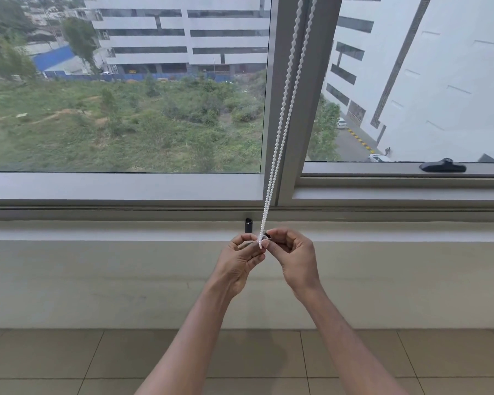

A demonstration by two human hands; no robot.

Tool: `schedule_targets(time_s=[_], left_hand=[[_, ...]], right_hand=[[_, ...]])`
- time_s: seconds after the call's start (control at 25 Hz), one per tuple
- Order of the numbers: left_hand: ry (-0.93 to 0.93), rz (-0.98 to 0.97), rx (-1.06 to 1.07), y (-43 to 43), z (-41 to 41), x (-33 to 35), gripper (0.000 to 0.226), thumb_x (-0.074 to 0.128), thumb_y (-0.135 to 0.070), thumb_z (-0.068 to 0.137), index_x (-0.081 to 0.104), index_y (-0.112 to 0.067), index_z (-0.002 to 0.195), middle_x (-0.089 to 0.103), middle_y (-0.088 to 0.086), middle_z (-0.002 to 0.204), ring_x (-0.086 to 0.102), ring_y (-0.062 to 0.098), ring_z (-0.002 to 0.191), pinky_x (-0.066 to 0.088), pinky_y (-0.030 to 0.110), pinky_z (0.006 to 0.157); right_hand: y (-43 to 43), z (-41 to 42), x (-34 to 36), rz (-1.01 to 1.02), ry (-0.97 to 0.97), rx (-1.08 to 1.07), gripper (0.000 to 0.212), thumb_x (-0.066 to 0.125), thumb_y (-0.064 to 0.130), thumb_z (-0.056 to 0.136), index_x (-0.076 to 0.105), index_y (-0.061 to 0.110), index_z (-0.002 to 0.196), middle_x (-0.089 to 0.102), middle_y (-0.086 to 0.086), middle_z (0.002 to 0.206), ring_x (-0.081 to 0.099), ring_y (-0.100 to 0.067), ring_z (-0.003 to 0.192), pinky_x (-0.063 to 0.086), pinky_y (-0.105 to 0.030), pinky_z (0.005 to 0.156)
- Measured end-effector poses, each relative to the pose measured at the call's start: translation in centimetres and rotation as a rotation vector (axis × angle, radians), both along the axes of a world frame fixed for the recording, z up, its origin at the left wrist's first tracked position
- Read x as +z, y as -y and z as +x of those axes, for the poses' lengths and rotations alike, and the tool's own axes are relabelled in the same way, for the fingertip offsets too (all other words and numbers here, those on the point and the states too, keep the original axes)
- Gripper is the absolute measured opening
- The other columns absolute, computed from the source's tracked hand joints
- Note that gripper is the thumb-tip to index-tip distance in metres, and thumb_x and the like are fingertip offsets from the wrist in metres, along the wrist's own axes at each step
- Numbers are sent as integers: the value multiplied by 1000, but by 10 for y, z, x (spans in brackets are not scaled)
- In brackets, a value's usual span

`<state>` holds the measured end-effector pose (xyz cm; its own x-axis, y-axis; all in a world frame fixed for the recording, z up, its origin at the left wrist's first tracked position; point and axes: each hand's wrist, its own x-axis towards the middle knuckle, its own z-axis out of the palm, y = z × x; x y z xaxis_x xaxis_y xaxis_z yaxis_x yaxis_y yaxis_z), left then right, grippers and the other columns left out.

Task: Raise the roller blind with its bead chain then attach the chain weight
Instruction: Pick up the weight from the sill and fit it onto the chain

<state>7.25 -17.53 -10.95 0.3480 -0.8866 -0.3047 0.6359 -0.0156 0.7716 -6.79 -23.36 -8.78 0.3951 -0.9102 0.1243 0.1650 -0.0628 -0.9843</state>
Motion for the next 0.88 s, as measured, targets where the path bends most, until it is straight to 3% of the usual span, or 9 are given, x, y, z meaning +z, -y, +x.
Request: schedule_targets(time_s=[0.08,0.28,0.64,0.76,0.88], left_hand=[[-8,2,-1,0,-2,-2,16,80,0,90,69,-11,93,82,6,88,75,12,71,62,23,68],[-75,-40,-1,0,-4,-1,10,80,2,82,82,-6,86,82,9,89,80,14,80,64,22,78],[-145,-42,-49,-6,6,-3,17,79,6,80,85,0,95,82,16,100,82,19,91,64,22,83],[-68,-34,-69,-9,8,-3,21,67,12,92,84,0,96,80,19,103,80,22,92,64,26,85],[211,-26,-82,-11,6,3,33,49,9,97,78,2,111,79,20,111,77,24,100,62,33,92]], right_hand=[[0,-2,-1,-24,-28,0,16,85,3,85,79,12,97,83,-8,94,80,-20,90,62,-26,85],[-1,-6,0,-130,-114,8,17,85,4,85,80,14,97,83,-1,93,81,-18,90,63,-26,87],[-4,-5,-5,-302,-203,-17,18,83,3,86,82,15,100,82,7,96,79,-11,90,61,-22,87],[-4,-4,-12,-351,-254,-24,18,82,2,87,81,14,101,81,8,96,78,-11,90,63,-27,87],[-1,-5,-17,-330,-265,-50,18,81,4,89,80,16,102,81,8,96,78,-10,91,63,-28,87]])
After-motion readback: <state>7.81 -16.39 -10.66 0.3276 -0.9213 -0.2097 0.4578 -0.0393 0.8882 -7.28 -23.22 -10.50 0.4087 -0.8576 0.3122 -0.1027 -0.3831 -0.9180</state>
